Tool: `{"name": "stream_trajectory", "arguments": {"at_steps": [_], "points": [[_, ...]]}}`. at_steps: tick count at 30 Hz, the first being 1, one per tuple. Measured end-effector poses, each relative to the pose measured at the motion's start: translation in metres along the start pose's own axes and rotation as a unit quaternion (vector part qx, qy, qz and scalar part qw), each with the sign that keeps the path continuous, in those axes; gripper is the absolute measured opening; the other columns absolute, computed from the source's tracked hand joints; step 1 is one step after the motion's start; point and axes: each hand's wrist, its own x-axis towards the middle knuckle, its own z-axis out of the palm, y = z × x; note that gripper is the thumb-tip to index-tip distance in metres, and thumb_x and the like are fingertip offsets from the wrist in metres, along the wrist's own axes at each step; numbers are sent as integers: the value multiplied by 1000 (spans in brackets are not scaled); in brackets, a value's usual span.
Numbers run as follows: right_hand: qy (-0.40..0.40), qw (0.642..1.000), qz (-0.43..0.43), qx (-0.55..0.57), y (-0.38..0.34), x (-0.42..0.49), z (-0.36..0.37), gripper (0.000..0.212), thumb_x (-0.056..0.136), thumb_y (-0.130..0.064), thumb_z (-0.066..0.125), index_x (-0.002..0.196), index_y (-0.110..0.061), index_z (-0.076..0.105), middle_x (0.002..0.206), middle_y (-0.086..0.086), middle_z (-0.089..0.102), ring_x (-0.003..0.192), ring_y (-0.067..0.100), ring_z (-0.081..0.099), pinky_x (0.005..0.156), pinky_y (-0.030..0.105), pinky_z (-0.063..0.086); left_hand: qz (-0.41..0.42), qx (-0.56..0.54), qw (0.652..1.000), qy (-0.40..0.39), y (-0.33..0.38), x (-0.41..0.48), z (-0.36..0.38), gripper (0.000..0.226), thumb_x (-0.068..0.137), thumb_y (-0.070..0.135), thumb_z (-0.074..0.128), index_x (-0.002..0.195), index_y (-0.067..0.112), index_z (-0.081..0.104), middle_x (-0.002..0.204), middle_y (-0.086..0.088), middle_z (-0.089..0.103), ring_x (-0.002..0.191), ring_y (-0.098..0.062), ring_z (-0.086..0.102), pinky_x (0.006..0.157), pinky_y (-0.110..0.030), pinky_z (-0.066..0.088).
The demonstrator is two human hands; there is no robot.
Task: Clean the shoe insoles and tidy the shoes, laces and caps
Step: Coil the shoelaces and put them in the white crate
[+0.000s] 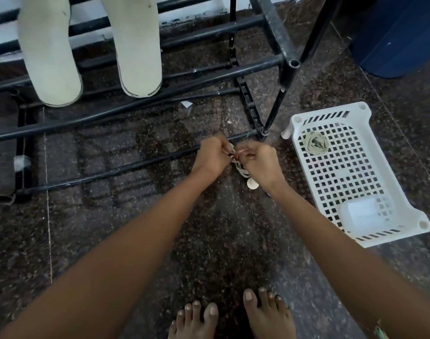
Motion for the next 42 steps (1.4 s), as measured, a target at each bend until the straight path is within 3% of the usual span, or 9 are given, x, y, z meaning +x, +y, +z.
{"name": "stream_trajectory", "arguments": {"at_steps": [3, 9, 12, 16, 27, 34, 37, 40, 42], "points": [[-23, 998, 2, 54, -16, -7, -2, 19, 84, 2, 58, 101, 0, 66, 89, 2, 64, 79, 9, 59, 69, 5, 43, 2, -58, 998, -10, 12, -10, -23, 32, 77, -8, 65, 68, 18, 50, 69, 5, 52, 62, -2, 49, 57, -6, 41], [-30, 989, 7, 146, -40, -14, -11, 12, 82, -1, 62, 87, -12, 66, 71, -6, 65, 65, 9, 61, 65, 24, 49, -23, -149, 988, -11, 22, -31, -58, 23, 79, -7, 64, 101, 0, 65, 82, -1, 63, 71, -5, 58, 59, -5, 48], [-48, 985, -29, 164, -53, -15, -17, 15, 83, 0, 62, 83, -15, 65, 73, -6, 67, 62, -2, 61, 68, 21, 51, -34, -130, 990, -39, 25, -41, -72, 18, 83, -1, 62, 97, 8, 69, 77, -2, 65, 53, 5, 54, 48, -4, 39], [-63, 982, -67, 166, -66, -18, -20, 14, 82, -1, 63, 83, -15, 67, 71, -9, 69, 66, -3, 64, 64, 10, 47, -69, -215, 967, -117, 21, -49, -88, 12, 88, 1, 59, 96, 2, 67, 82, -10, 70, 71, -8, 66, 72, -17, 56], [-85, 978, -93, 167, -78, -19, -22, 16, 80, 1, 63, 88, -13, 67, 59, -20, 66, 62, -6, 61, 60, 8, 45, -75, -311, 921, -221, 22, -64, -99, 11, 90, 10, 54, 92, 7, 65, 70, -1, 73, 63, -4, 68, 59, -14, 54], [-52, 968, -41, 243, -68, -31, -8, 24, 86, 5, 53, 96, -13, 66, 66, -18, 68, 66, -5, 61, 61, 9, 45, -44, -455, 877, -152, 28, -63, -93, 15, 92, 8, 50, 95, 7, 64, 78, -2, 74, 72, -5, 70, 66, -16, 56], [-48, 980, -47, 185, -67, -38, -3, 18, 88, 5, 50, 87, -4, 66, 54, -9, 63, 48, -5, 51, 49, 6, 36, -46, -497, 860, -111, 30, -59, -86, 15, 92, 2, 50, 97, 5, 64, 81, -3, 74, 76, -8, 71, 71, -19, 57], [-36, 991, -90, 89, -62, -41, 2, 14, 86, 2, 54, 79, 5, 66, 66, 16, 61, 60, 13, 49, 55, 18, 35, -48, -519, 850, -82, 32, -55, -79, 16, 92, 0, 49, 99, 3, 64, 82, -4, 74, 79, -11, 71, 73, -20, 57], [-23, 990, -133, 31, -59, -43, 2, 12, 85, 1, 57, 87, 3, 69, 76, 9, 63, 70, 14, 52, 63, 12, 36, -49, -530, 844, -62, 34, -53, -75, 16, 92, 0, 50, 100, 1, 64, 85, -5, 74, 80, -11, 71, 74, -21, 57]]}}
